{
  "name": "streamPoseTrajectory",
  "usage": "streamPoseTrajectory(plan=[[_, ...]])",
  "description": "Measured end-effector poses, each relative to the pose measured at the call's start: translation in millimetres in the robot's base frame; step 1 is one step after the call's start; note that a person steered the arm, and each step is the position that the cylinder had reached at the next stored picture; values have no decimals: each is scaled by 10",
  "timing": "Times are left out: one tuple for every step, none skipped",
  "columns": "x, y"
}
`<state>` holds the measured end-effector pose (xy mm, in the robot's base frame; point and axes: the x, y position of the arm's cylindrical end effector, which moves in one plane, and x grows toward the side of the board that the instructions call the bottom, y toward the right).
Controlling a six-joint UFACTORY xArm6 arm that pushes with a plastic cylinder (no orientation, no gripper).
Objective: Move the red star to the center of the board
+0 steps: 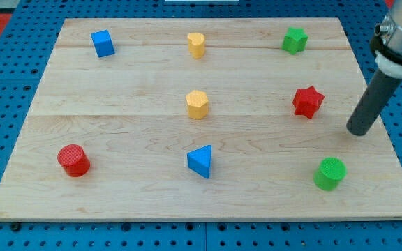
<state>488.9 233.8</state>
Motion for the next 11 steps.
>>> streamPoseTrajectory(plan=[[-105, -66], [-358, -141], [-581, -125], [-611, -520], [-682, -1008], [-795, -1188], [-795, -1271], [-902, -1500], [-988, -1864], [-693, -1841], [-207, -1775]])
